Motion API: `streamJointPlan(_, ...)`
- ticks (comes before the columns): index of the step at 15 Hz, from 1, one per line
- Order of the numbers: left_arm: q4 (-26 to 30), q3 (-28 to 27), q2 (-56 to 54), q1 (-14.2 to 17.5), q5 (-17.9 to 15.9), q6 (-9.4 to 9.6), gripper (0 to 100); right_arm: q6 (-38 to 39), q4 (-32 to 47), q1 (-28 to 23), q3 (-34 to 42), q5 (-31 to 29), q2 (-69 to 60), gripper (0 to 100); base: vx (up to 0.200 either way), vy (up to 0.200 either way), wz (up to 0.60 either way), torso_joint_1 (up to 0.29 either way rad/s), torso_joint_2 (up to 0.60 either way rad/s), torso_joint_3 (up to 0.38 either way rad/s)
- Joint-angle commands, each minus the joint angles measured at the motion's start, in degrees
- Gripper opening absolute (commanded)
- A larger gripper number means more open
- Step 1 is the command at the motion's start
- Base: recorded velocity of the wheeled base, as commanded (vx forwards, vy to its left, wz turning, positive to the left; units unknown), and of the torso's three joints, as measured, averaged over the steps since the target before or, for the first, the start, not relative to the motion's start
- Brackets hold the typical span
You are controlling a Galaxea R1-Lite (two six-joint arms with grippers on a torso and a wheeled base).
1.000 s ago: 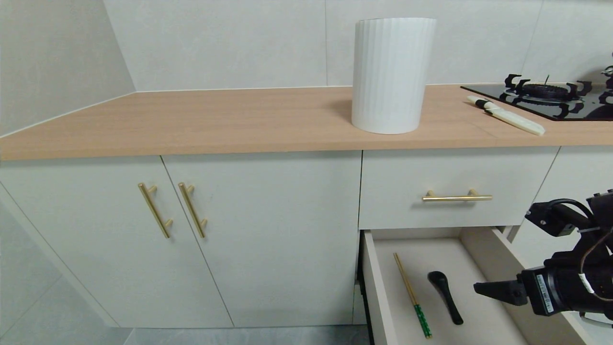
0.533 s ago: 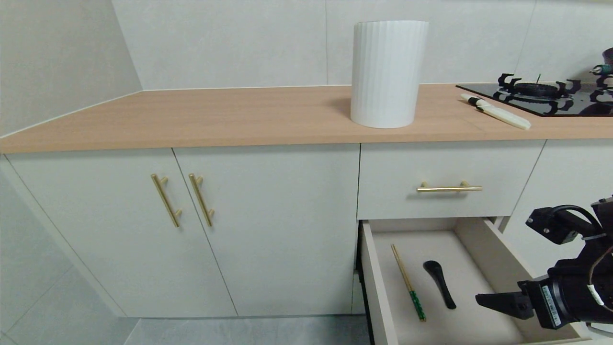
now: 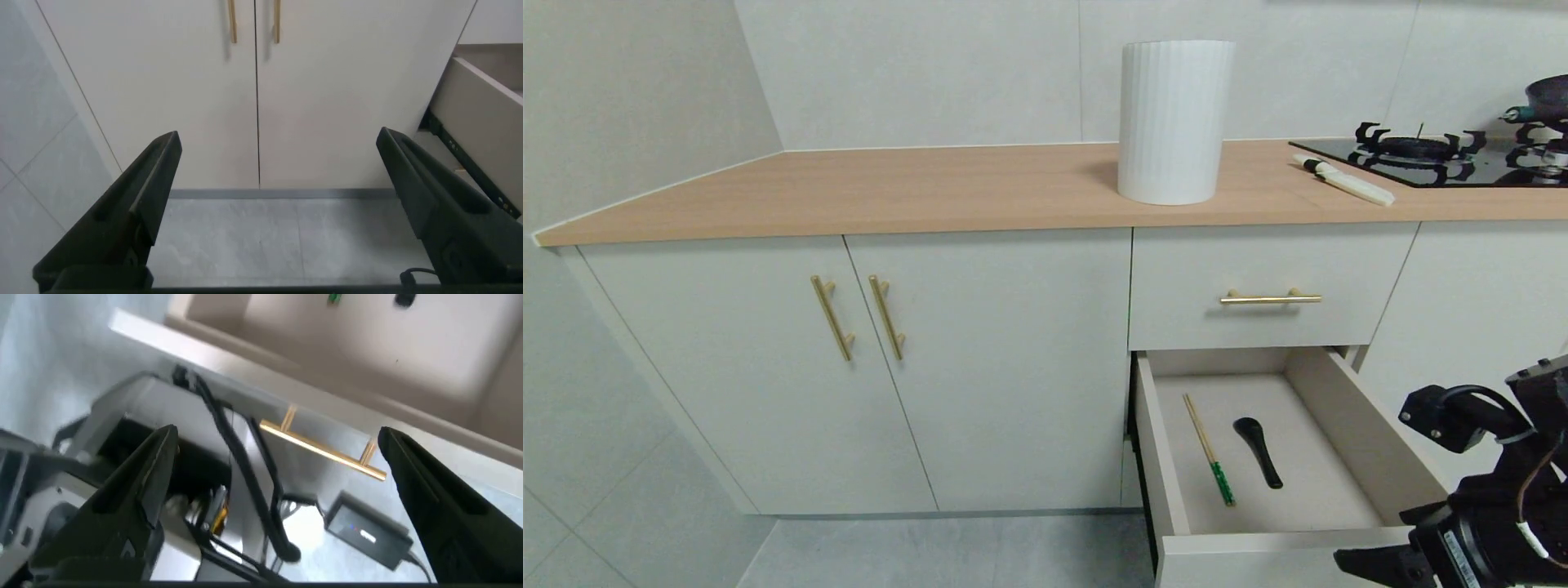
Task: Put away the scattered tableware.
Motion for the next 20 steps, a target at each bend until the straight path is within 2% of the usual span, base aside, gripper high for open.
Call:
streamJointPlan(1, 0.00, 0.00, 0.02, 0.00, 0.02, -0.02, 100, -1.49, 0.01, 1.58, 1.82, 0.03, 3.11, 100, 0.000, 0.000, 0.00, 0.000, 0.00, 0.000)
streamJointPlan(8, 0.00, 0.00, 0.02, 0.00, 0.02, -0.02, 100, -2.37, -0.34, 2.11, 2.43, 0.03, 11.46, 100, 0.000, 0.000, 0.00, 0.000, 0.00, 0.000)
streamJointPlan(12, 0.00, 0.00, 0.02, 0.00, 0.02, -0.02, 100, 0.18, -1.39, 1.76, 0.94, -1.11, 15.67, 100, 0.000, 0.000, 0.00, 0.000, 0.00, 0.000)
streamJointPlan(18, 0.00, 0.00, 0.02, 0.00, 0.02, -0.02, 100, 5.10, -7.37, 1.76, 0.85, -7.18, 18.75, 100, 0.000, 0.000, 0.00, 0.000, 0.00, 0.000)
streamJointPlan(20, 0.00, 0.00, 0.02, 0.00, 0.02, -0.02, 100, 6.33, -12.03, 1.67, 1.29, -11.31, 20.77, 100, 0.000, 0.000, 0.00, 0.000, 0.00, 0.000)
